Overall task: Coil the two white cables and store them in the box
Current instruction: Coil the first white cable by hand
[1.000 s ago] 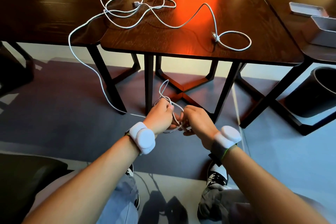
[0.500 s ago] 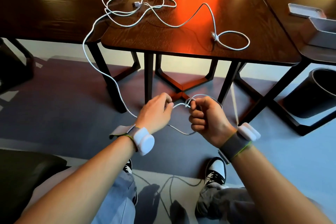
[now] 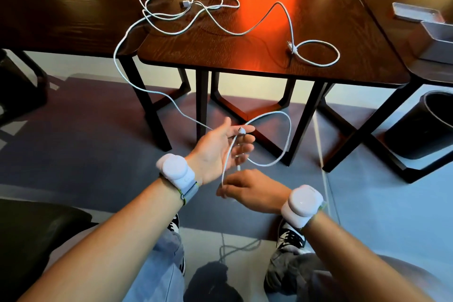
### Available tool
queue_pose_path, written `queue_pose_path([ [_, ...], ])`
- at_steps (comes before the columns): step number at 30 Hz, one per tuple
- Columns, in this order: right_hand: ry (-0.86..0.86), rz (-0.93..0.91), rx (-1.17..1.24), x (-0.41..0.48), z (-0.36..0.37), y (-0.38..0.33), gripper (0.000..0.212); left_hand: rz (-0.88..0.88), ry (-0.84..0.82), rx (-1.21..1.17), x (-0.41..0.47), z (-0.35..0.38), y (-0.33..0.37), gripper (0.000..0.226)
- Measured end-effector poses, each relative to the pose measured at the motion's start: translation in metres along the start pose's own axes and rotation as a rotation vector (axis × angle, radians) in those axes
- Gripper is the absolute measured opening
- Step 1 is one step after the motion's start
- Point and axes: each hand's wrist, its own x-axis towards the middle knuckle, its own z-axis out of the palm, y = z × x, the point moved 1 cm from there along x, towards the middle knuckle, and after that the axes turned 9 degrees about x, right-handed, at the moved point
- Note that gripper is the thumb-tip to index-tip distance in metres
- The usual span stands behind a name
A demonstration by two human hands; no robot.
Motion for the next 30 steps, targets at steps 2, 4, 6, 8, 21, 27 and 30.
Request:
queue_pose_path([
  [2,0.129,0.059,0.050,0.001,-0.007,0.001,0.025,0.130,0.137,0.248,0.002,0.004,-0.003,0.028],
  [4,0.315,0.197,0.469,0.002,-0.017,0.002,0.026,0.214,0.215,0.479,0.002,0.005,-0.005,0.015],
  [6,0.387,0.282,0.915,0.001,-0.027,0.004,0.025,0.259,0.228,0.600,0.001,0.006,-0.007,0.008],
  [8,0.344,0.301,1.194,0.001,-0.035,0.006,0.031,0.256,0.165,0.617,-0.004,0.012,-0.008,0.014],
  [21,0.723,0.269,1.649,0.013,-0.034,0.022,0.027,0.236,0.014,0.677,-0.014,0.014,0.003,0.017],
  [27,0.439,0.133,0.739,0.016,-0.019,0.015,0.027,-0.005,0.367,1.120,-0.007,-0.002,0.000,0.067],
  [30,0.185,-0.091,0.150,0.015,0.002,0.006,0.026,-0.109,0.136,0.593,-0.004,0.003,-0.002,0.065],
])
